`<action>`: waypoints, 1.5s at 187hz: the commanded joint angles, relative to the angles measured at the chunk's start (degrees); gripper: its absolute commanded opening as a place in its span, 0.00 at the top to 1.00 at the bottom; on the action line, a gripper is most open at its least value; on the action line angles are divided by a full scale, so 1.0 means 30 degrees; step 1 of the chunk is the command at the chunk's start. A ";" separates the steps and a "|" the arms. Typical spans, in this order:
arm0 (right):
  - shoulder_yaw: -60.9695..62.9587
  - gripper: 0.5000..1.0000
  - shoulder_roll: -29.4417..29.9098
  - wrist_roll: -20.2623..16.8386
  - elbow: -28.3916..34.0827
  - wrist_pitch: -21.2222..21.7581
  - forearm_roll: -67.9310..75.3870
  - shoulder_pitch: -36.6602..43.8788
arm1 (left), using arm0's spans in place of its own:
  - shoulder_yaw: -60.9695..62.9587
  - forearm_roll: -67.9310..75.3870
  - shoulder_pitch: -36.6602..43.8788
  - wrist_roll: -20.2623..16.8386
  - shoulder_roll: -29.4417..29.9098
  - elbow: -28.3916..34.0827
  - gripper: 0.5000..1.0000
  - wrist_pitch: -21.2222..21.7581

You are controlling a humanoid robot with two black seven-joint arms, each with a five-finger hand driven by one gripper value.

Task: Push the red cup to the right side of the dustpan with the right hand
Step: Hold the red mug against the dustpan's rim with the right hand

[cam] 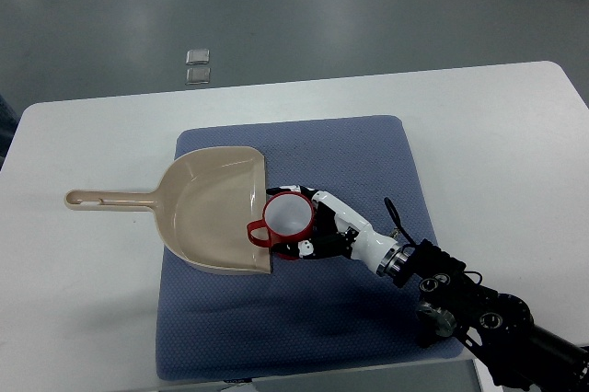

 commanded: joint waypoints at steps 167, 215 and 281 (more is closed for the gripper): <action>0.0382 0.17 0.0000 0.0449 0.0023 0.0675 0.0088 -0.0004 | 0.0000 0.0000 0.0000 0.0000 0.0000 0.0000 0.00 0.0000; 0.0470 0.17 0.0000 0.0566 0.0141 0.0793 0.0176 -0.0004 | 0.0000 0.0000 0.0000 0.0000 0.0000 0.0000 0.00 0.0000; 0.0499 0.17 -0.0703 0.0801 0.0170 0.0851 0.0293 -0.0004 | 0.0000 0.0000 0.0000 0.0000 0.0000 0.0000 0.00 0.0000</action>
